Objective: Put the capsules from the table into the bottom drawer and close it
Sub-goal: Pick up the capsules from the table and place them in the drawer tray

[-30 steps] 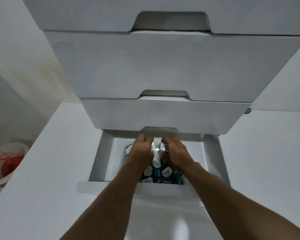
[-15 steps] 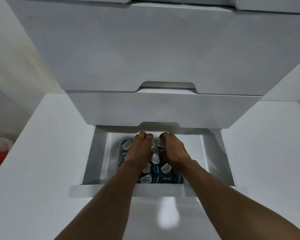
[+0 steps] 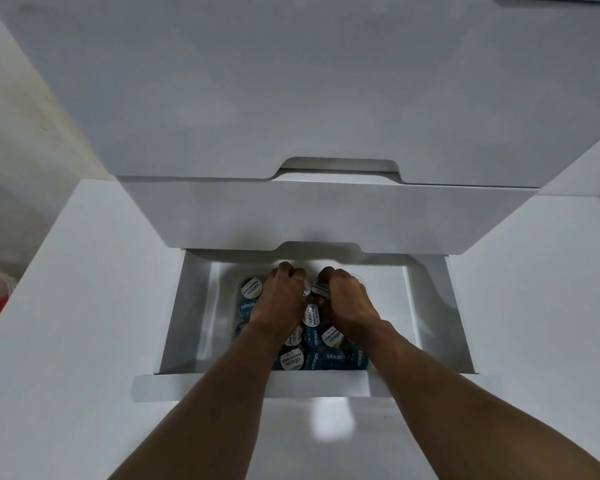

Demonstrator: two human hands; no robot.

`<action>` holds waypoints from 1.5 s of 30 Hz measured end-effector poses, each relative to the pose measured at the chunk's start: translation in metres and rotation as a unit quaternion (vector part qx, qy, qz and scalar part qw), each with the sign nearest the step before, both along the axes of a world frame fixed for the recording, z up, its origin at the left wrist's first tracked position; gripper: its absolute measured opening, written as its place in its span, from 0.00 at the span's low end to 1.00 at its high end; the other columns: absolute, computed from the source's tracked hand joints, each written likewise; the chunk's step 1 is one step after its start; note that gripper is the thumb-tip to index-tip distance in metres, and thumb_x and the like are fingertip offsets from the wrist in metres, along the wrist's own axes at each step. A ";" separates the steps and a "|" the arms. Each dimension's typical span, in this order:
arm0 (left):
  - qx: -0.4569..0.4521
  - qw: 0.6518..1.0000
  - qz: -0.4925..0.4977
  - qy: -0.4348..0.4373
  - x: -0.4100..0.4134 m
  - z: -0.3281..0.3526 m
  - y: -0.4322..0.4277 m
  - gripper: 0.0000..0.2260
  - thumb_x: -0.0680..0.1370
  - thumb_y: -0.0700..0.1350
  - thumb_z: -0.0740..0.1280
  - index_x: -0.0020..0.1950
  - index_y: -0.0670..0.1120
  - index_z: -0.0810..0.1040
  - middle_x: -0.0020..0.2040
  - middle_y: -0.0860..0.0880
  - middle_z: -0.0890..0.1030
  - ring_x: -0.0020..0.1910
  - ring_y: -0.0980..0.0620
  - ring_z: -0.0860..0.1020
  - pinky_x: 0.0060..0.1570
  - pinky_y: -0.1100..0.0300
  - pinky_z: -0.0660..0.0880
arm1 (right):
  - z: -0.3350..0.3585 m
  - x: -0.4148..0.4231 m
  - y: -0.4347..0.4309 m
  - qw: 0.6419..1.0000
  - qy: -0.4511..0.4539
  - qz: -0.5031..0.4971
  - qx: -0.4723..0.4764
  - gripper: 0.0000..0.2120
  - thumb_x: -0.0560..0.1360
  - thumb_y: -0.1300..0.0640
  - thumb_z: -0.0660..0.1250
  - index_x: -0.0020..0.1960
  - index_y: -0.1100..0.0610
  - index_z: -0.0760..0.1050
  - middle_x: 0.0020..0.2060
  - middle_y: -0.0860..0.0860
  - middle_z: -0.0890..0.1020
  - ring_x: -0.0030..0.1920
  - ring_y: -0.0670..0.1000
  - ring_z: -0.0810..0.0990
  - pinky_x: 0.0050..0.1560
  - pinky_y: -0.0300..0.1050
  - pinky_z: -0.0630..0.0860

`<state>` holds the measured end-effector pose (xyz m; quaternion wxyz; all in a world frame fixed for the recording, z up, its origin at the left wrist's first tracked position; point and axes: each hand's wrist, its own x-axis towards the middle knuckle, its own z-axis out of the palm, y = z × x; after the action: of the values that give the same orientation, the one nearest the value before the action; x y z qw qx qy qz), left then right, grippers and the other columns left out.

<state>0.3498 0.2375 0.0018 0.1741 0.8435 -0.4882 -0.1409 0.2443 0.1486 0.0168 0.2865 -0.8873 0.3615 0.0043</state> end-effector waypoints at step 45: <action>0.037 0.998 -0.027 -0.051 0.009 0.007 0.004 0.13 0.74 0.35 0.66 0.59 0.42 0.76 0.57 0.42 0.77 0.54 0.44 0.77 0.54 0.56 0.75 | -0.007 -0.004 0.000 0.999 -0.011 -0.033 -0.021 0.10 0.76 0.59 0.62 0.53 0.60 0.77 0.50 0.56 0.78 0.49 0.57 0.77 0.46 0.45 0.74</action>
<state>0.3585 0.2414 0.0092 0.1139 0.8421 -0.5133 -0.1200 0.2405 0.1486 0.0095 0.2717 -0.8807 0.3874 -0.0225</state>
